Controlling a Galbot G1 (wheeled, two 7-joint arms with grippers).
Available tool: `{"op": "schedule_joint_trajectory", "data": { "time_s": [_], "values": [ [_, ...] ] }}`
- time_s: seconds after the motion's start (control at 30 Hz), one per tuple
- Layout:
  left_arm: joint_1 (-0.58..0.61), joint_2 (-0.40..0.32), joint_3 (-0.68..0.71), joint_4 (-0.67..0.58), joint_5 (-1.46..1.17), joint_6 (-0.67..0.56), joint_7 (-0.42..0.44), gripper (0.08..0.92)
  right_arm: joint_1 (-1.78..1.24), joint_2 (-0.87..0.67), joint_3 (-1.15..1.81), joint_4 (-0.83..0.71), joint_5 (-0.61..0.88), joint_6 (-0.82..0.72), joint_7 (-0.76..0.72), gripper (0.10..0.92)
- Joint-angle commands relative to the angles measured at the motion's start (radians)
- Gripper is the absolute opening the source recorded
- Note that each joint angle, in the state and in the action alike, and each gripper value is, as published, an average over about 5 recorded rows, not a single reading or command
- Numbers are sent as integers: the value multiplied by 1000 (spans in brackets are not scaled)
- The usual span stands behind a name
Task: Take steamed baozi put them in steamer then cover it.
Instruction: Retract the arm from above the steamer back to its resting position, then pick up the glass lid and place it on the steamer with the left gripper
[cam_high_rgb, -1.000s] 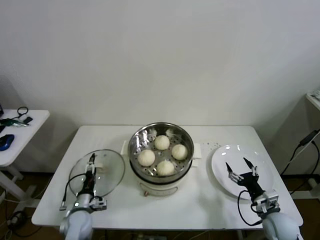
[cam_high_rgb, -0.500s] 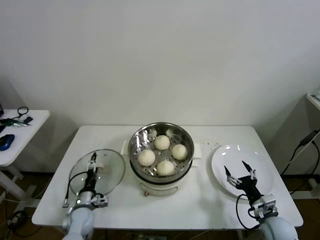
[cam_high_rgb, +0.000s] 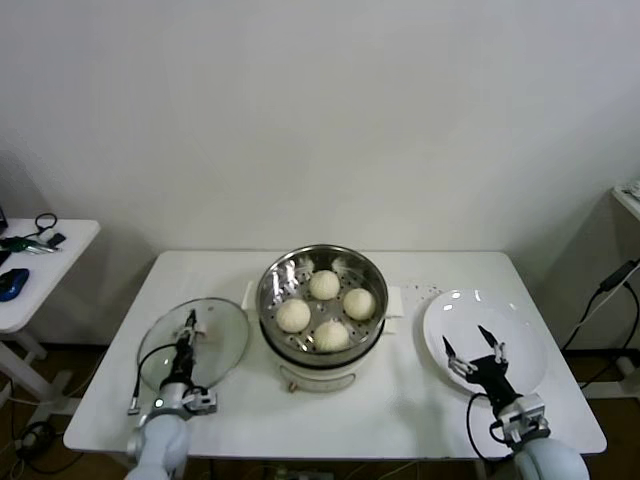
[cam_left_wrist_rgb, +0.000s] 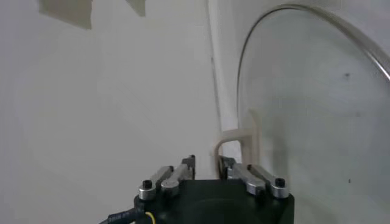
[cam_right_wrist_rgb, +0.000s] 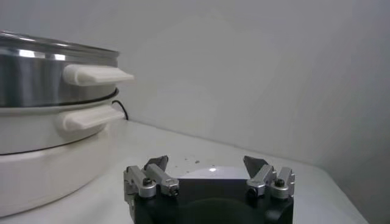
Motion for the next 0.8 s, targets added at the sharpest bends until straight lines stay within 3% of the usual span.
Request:
{"op": "schedule_joint_trajectory", "data": {
  "time_s": [0.03, 0.2, 0.57, 0.8],
  "values": [
    [7, -2, 5, -19, -26, -3, 1, 257, -1, 5, 0, 2, -11, 4, -2, 823],
    [38, 9, 9, -100, -62, 4, 2, 154, 0, 2, 0, 0, -11, 7, -3, 823],
    [184, 60, -2, -387, -178, 64, 7, 150, 9, -4, 2, -7, -13, 15, -8, 823],
    [309, 92, -13, -586, -203, 203, 4, 150, 26, -20, 1, -20, -14, 14, -8, 823]
  ]
}}
